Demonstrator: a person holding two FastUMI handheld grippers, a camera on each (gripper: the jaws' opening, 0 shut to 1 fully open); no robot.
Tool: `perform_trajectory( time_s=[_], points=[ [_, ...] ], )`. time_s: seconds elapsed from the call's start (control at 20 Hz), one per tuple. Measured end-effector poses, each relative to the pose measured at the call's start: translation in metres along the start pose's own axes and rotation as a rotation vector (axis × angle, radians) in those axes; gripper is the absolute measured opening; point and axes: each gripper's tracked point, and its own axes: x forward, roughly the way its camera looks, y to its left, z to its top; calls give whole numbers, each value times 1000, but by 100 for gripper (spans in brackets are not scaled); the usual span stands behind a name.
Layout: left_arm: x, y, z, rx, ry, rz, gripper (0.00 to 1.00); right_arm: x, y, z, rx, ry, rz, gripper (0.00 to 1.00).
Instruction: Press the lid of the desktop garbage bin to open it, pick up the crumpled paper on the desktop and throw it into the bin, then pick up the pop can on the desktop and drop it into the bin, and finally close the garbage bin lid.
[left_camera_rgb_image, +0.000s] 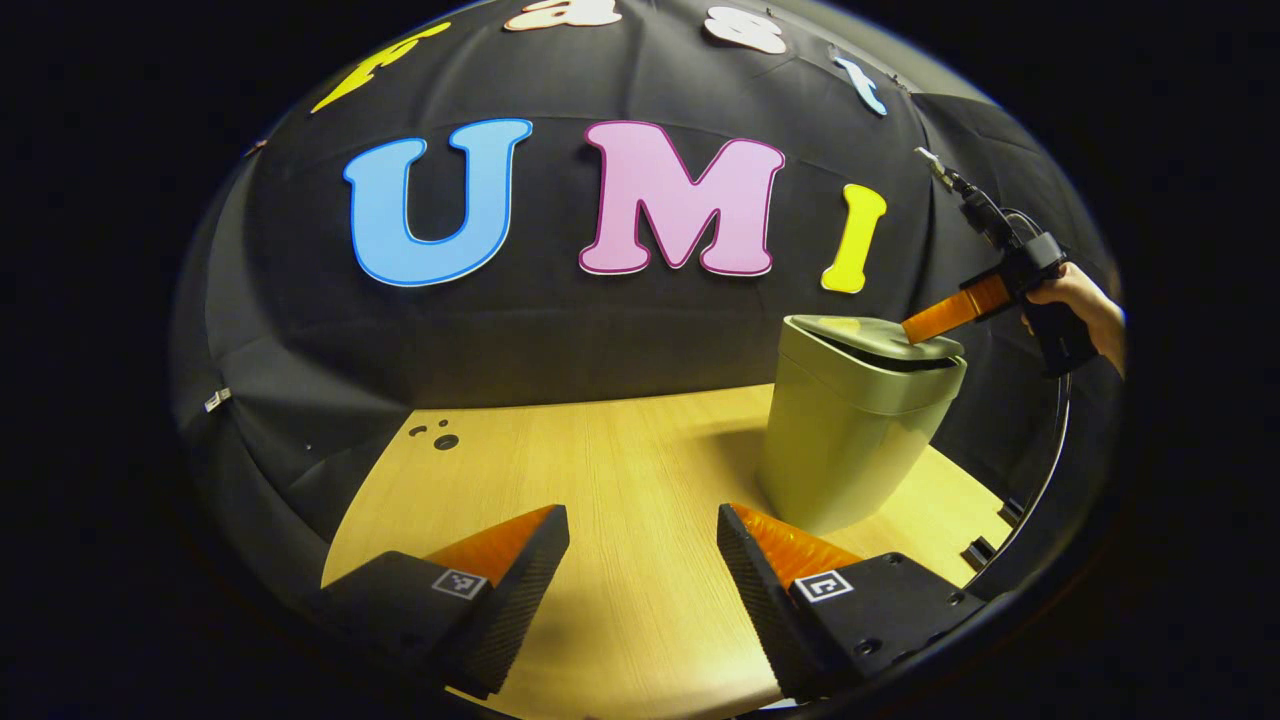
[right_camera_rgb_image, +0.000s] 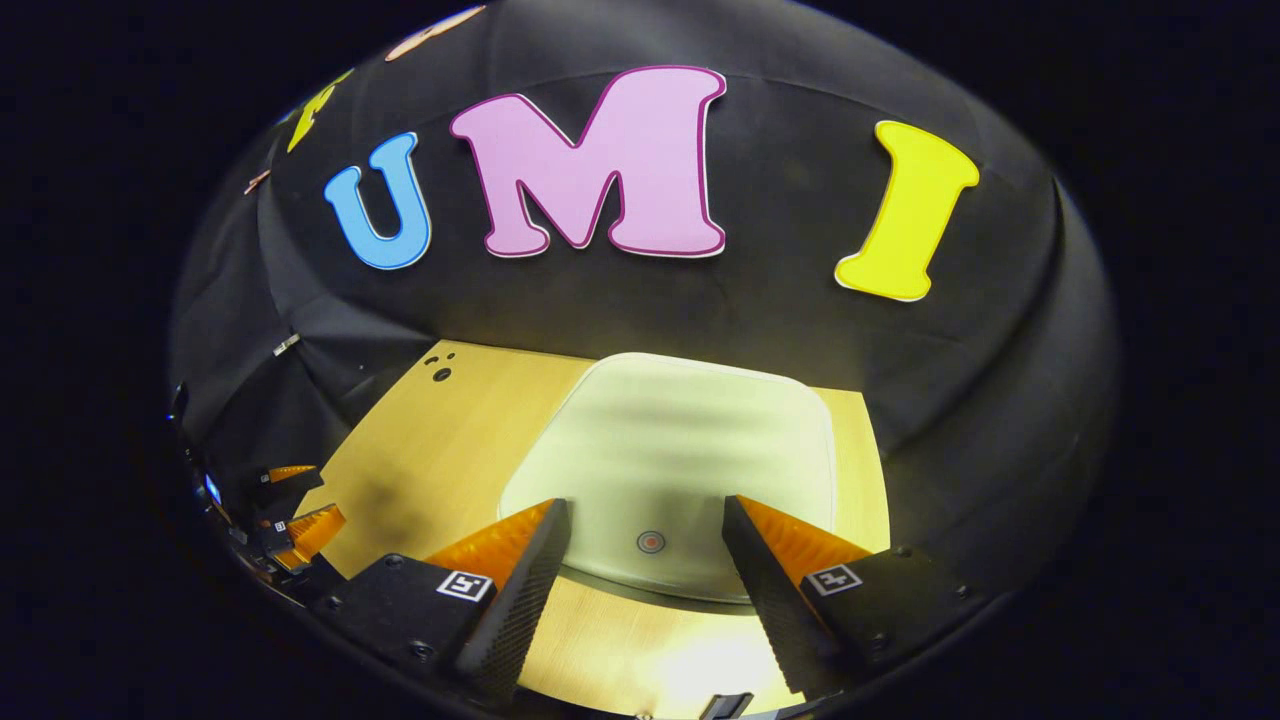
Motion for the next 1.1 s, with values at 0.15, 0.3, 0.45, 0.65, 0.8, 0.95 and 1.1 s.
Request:
perform_trajectory(
  time_s=[0.15,0.3,0.45,0.65,0.8,0.95,1.1],
  points=[
    [3,4,-4,-9,9,5,96,-2,-1,-13,4,68,9,97],
    [6,5,-3,-10,10,5,95,-6,-9,-29,-30,179,4,97],
    [11,3,-3,-17,14,0,96,0,-16,-32,-77,249,-17,98],
    [15,2,-4,-17,19,-5,96,5,-16,-32,-106,340,-22,98],
    [18,3,-4,-25,24,-3,96,9,-15,-33,-117,386,-23,99],
    [20,3,-3,-21,19,-5,96,12,-14,-32,-110,409,-29,99],
    [21,1,-2,-21,15,-13,96,16,-14,-35,-128,520,-24,99]
  ],
)
